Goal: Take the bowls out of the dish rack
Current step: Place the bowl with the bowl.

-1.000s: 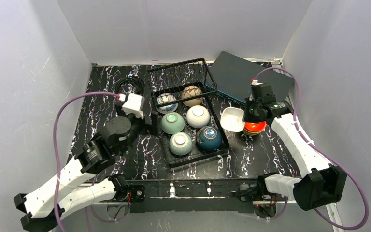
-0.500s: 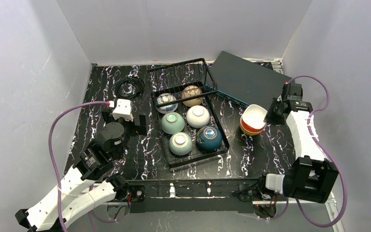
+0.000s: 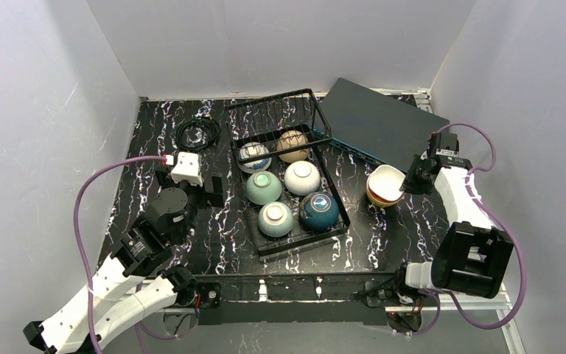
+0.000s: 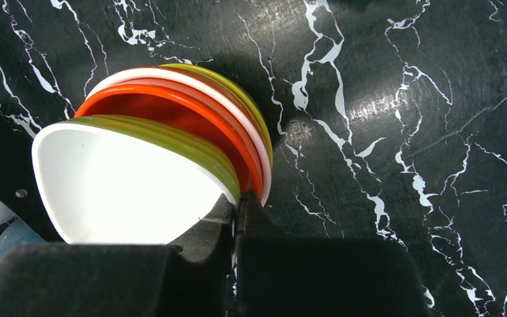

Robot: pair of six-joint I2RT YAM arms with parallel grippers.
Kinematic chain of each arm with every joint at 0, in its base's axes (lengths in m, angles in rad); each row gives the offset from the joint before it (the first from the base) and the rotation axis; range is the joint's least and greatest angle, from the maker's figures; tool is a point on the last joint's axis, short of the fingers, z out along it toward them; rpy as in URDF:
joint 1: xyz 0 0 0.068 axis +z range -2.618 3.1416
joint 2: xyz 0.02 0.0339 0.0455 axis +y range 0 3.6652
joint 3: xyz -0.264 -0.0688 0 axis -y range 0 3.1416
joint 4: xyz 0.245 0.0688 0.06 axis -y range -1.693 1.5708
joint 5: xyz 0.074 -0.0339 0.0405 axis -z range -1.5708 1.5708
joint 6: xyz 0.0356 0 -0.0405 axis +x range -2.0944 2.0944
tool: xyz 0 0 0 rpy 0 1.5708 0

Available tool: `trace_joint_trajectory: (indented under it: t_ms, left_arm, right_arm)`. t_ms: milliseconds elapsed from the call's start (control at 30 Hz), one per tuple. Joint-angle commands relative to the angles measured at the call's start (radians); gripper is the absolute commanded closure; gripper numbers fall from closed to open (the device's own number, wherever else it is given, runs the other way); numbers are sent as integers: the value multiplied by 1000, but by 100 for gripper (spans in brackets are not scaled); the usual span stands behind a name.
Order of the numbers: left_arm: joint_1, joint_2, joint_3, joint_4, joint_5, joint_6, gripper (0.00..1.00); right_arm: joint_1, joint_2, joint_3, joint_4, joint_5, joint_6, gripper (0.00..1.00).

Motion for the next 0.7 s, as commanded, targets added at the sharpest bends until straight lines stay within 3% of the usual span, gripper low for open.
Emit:
trace_joint_trajectory:
  t_ms: [0,100,400,667]
  left_arm:
    - [7,-1,-4,8,-2,-2,2]
    - [9,-4,-5,8,-2,-1,2]
    - [12,-4,-5,9,2,-1,2]
    - [15,-7,-4,7,11,-3,2]
  right_arm:
    - [-8,14,10,39,-15,-8,99]
    - [-7,23,11,43,-18,-5,94]
    - [-7,13,9,34,7,-12,62]
    - [-7,-35,45,3,53,-27,50]
